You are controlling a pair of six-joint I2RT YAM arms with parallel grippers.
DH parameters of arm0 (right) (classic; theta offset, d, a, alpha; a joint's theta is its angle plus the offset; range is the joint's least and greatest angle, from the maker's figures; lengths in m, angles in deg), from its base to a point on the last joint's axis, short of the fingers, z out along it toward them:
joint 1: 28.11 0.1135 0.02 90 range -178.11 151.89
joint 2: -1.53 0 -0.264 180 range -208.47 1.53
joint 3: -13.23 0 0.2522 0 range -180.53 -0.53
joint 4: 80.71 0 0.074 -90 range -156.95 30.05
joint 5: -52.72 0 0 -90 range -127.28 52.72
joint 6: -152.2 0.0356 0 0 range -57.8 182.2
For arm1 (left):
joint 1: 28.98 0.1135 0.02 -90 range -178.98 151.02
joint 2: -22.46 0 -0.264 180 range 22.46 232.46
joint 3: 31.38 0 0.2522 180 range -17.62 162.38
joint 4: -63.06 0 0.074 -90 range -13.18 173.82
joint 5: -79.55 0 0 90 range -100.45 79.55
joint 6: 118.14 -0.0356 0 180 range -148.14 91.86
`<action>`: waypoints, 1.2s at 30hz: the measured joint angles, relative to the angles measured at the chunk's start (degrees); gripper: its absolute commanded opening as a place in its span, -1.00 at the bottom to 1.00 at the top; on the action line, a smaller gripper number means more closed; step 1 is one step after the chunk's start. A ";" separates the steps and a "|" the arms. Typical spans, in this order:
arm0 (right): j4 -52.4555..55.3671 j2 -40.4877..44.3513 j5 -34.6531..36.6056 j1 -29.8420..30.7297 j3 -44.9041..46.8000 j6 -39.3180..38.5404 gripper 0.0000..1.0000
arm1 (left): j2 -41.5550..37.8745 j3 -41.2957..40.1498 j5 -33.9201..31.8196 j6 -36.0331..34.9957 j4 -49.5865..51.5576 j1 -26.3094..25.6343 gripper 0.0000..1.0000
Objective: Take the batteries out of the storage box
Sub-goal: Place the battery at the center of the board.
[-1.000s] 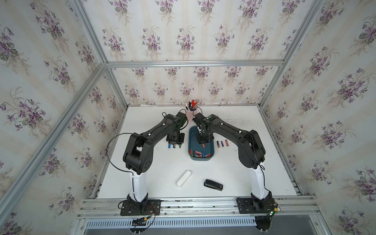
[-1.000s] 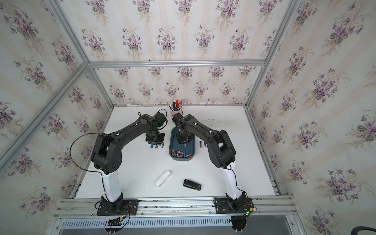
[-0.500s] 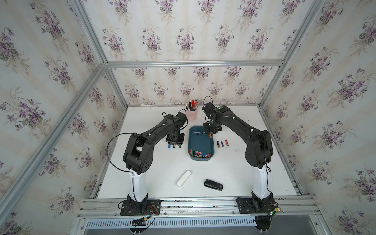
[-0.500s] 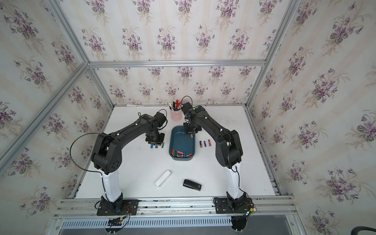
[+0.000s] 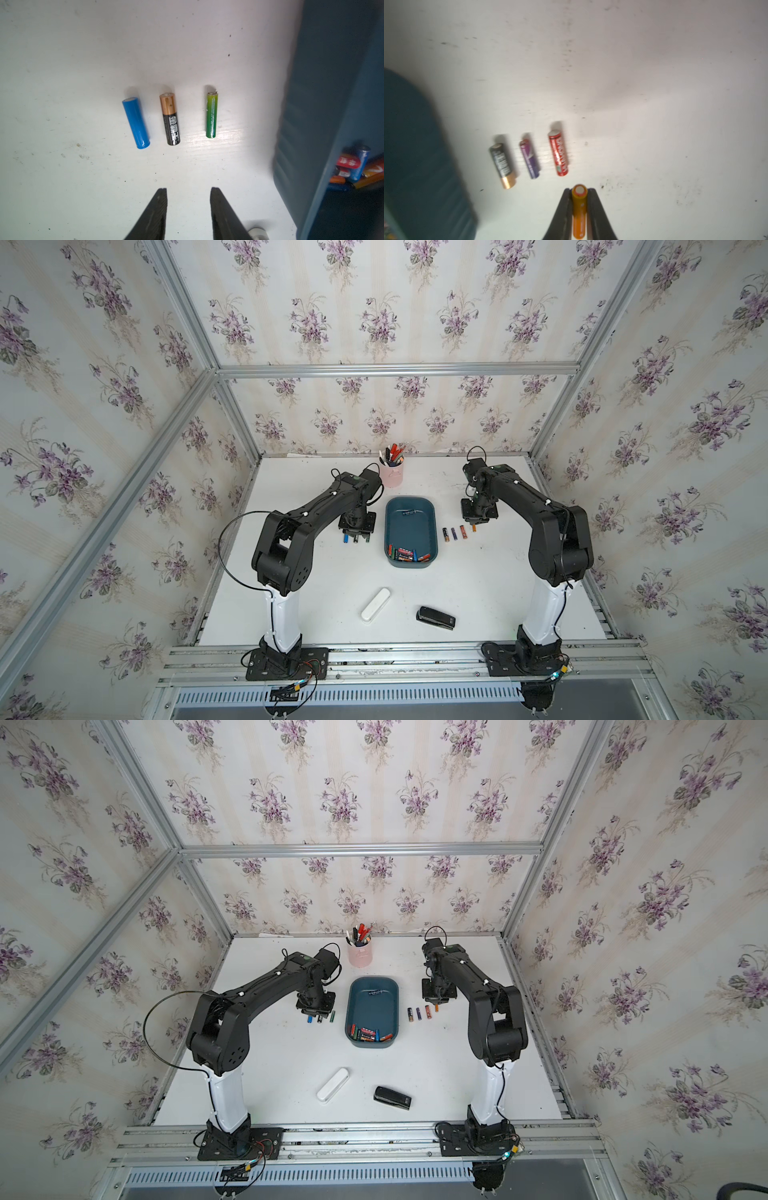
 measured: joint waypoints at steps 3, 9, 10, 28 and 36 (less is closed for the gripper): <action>-1.68 -0.59 -0.13 -1.25 1.77 -1.05 -0.67 | 0.02 0.02 0.00 0.00 0.31 0.24 -0.20; -4.44 -3.89 -0.04 -1.81 2.03 -2.56 -0.66 | 0.26 0.13 -0.15 0.00 0.66 0.24 -0.20; -4.79 -4.68 -0.09 -1.86 1.53 -2.89 -0.66 | 0.31 0.13 -0.13 0.00 0.68 0.24 -0.20; -6.54 -8.96 -0.98 -1.97 -0.76 -4.59 -0.54 | 2.40 2.10 -0.07 -0.02 1.22 0.26 -0.16; -6.32 -8.90 -0.72 -1.99 -0.96 -4.59 -0.46 | 2.38 2.75 0.00 0.00 1.64 0.26 -0.11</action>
